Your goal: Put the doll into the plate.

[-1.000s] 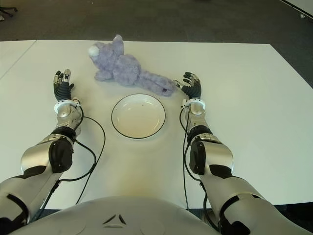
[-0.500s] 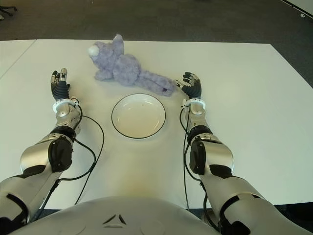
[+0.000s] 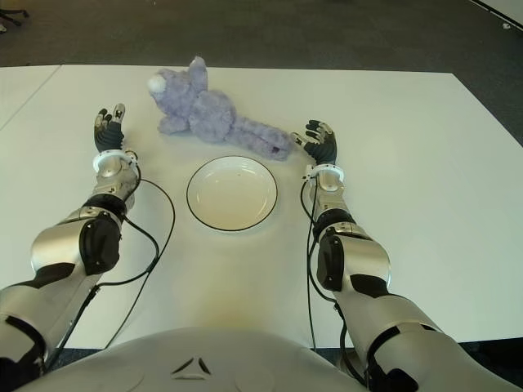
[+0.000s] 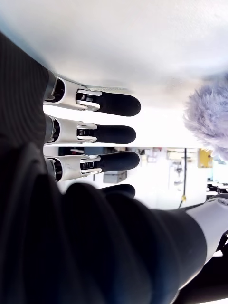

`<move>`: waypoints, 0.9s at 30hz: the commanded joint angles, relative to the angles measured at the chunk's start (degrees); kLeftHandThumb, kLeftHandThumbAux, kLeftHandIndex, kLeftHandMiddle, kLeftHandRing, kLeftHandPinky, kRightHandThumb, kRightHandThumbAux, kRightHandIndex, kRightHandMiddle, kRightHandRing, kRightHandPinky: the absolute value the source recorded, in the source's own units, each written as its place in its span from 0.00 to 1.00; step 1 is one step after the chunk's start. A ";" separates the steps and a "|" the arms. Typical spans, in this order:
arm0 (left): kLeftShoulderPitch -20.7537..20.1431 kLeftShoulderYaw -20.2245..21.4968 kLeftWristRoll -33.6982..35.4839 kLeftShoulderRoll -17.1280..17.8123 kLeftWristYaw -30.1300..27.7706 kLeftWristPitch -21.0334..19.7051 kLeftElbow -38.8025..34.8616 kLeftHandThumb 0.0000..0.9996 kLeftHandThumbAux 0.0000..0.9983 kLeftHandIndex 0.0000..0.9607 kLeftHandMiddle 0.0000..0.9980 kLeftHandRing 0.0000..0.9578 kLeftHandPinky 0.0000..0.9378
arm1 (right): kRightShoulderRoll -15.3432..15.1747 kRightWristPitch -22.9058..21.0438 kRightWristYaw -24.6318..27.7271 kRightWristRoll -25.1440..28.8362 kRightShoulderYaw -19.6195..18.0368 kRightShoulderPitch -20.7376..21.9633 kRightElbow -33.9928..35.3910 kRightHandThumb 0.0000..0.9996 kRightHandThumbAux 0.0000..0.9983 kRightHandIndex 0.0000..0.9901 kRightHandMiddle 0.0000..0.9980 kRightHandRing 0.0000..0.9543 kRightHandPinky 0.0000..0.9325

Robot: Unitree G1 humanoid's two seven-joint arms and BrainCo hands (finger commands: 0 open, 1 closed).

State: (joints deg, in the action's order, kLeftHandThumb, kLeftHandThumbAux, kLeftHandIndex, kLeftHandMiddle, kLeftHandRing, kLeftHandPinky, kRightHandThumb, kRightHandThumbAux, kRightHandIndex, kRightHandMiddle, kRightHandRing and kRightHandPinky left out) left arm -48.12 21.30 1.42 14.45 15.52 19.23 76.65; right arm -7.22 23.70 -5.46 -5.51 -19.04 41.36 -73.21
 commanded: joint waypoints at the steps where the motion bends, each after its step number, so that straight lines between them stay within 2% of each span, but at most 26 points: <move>1: -5.54 -3.93 -3.75 1.68 -4.47 -4.59 0.81 0.17 0.47 0.00 0.00 0.00 0.00 | 3.17 -6.38 1.34 0.79 -0.63 -8.13 -5.50 0.22 0.88 0.24 0.25 0.23 0.18; 6: -7.83 -6.54 -5.85 3.05 -9.60 -5.92 0.91 0.17 0.48 0.00 0.00 0.00 0.00 | 3.32 -6.07 1.28 0.88 -0.74 -8.28 -5.49 0.23 0.87 0.24 0.26 0.24 0.20; 9: -9.53 -10.16 -9.05 4.15 -12.27 -4.70 0.68 0.15 0.47 0.00 0.00 0.00 0.00 | 3.43 -6.13 1.26 1.12 -1.00 -8.31 -5.49 0.24 0.87 0.24 0.25 0.23 0.18; 13: -10.56 -12.66 -11.16 5.42 -14.78 -4.41 0.84 0.13 0.46 0.00 0.00 0.00 0.00 | 3.45 -6.52 1.07 1.13 -1.08 -8.34 -5.53 0.24 0.87 0.23 0.25 0.22 0.18; 20: -13.50 -13.88 -11.62 6.74 -19.03 -5.62 0.95 0.11 0.41 0.00 0.00 0.00 0.00 | 3.57 -6.17 1.35 1.45 -1.62 -8.54 -5.52 0.29 0.87 0.25 0.25 0.23 0.19; 27: -15.85 -14.04 -11.45 6.04 -20.84 -6.73 1.15 0.12 0.35 0.00 0.00 0.00 0.00 | 3.49 -6.12 0.97 0.69 -1.29 -8.55 -5.55 0.33 0.85 0.26 0.25 0.23 0.18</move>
State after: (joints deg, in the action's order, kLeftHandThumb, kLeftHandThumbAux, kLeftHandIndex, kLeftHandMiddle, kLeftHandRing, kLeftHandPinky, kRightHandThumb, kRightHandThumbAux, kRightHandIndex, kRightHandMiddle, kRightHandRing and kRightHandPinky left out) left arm -62.44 7.94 -9.16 20.83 -3.70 13.69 76.77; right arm -7.02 24.37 -5.08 -5.26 -20.08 41.32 -73.18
